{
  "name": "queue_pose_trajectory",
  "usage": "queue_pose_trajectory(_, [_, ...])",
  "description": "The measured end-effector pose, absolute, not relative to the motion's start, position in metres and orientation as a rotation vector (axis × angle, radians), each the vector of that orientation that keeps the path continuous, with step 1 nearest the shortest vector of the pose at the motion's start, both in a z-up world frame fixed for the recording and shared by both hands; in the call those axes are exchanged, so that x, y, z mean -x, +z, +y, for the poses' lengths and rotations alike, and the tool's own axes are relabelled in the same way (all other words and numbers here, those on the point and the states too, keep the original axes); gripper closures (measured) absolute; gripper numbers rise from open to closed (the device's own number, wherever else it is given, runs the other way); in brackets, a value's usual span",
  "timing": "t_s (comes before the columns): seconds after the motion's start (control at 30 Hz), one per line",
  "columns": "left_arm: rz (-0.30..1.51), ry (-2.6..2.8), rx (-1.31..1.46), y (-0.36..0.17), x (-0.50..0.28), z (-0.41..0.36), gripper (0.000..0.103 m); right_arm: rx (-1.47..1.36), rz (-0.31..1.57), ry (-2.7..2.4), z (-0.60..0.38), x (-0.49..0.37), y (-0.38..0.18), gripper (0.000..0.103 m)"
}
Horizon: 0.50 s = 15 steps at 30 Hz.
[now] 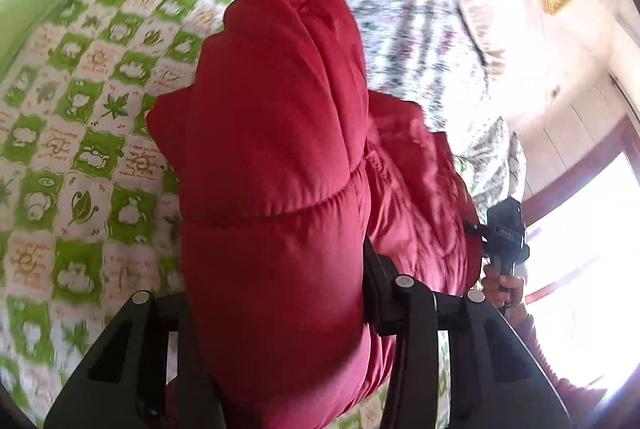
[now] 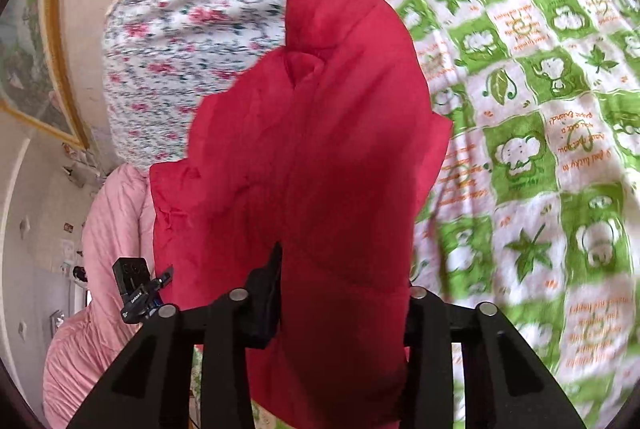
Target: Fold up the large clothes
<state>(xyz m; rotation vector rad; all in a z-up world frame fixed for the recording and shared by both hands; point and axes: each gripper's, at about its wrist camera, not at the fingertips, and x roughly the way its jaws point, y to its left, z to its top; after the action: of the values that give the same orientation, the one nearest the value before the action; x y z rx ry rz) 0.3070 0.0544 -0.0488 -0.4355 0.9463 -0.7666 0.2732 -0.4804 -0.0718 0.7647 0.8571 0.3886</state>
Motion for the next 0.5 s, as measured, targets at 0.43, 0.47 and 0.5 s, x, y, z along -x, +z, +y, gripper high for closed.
queue_pose_trajectory(0.43, [0.848, -0.792, 0.453, -0.046, -0.185, 0.095, 0.063, -0.705, 0.822, 0.46, -0.437, -0.155, -0.048, 0.069])
queue_pose_trajectory(0.47, [0.845, -0.79, 0.458, -0.051, -0.179, 0.098, 0.063, -0.71, 0.82, 0.46, -0.434, -0.148, -0.051, 0.069])
queue_pose_trajectory(0.5, [0.845, -0.789, 0.466, -0.054, -0.175, 0.1, 0.063, -0.717, 0.818, 0.46, -0.433, -0.143, -0.054, 0.069])
